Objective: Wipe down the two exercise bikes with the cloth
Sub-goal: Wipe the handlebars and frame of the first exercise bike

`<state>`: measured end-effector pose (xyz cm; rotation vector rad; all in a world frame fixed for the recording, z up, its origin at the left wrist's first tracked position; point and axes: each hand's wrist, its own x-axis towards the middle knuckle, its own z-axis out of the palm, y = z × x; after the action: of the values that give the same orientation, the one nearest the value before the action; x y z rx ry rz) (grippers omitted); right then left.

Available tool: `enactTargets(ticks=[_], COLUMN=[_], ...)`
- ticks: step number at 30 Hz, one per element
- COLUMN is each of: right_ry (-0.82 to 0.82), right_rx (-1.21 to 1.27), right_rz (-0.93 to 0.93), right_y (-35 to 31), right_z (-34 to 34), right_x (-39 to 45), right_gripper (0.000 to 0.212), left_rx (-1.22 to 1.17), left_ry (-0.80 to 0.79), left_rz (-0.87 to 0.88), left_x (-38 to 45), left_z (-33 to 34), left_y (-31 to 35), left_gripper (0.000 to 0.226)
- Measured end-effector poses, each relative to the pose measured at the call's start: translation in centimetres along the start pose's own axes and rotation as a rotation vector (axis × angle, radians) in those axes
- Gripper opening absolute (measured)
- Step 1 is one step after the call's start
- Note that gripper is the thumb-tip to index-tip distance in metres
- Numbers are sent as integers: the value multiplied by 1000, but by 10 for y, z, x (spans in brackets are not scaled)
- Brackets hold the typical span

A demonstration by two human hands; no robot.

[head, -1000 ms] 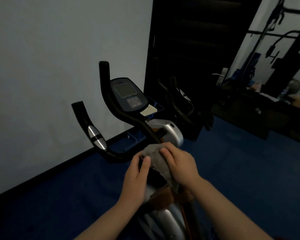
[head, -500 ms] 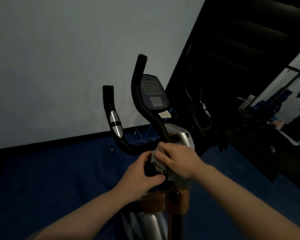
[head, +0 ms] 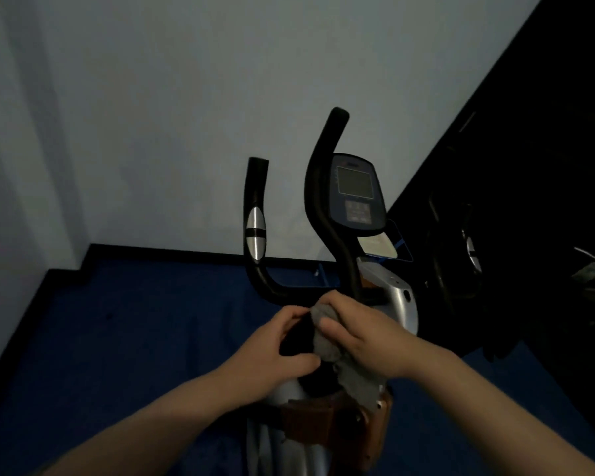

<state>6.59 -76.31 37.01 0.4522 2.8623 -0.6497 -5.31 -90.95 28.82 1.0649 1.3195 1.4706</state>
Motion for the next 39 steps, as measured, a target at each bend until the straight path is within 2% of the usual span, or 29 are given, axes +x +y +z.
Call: enactTargets(ticks=[2,5,10,15,17,21,25,28,30,34,36,39], right_ry=[30,-16,-168,-130,-134,-164,-39,16,29,79,185,377], right_rx=[-108,-77,-175,-158,-114,-134,-232,-135,-112,-282,-295,-29], right_rz=[-103,-223,-284,-404,-397,-339,-335,-334,-303,-264,-229,-77], right_y=[-10,-9,0,-21,-9,4,-16,-3,8,-4,-7,5], right_z=[5,2,-16,-4,-8,-13,3,4,4,9,15,27], right_x=[16,20,24,43,36,34,44,30,22,31,27,3], right_gripper=[22,20,17,29,25,34,44,28,26,21,28,29], left_rx=[37,162,238,147,120,122,116,94,96,87,110,194], left_ry=[44,100,84,87,130,176,174,195,191,178,161,140], left_rz=[0,47,-11,-112,-107,-114,-115,-102,-112,-98,-97,-128], left_x=[-4,-9,-8,-11,-12,-11,-12,-12,-12,-11,-11,-13], left_z=[8,18,21,19,22,27,28,29,29,29,29,25], left_y=[2,4,5,2,2,5,6,7,8,7,8,13], left_gripper=[40,25,24,29,33,36,24,27,29,31,30,37])
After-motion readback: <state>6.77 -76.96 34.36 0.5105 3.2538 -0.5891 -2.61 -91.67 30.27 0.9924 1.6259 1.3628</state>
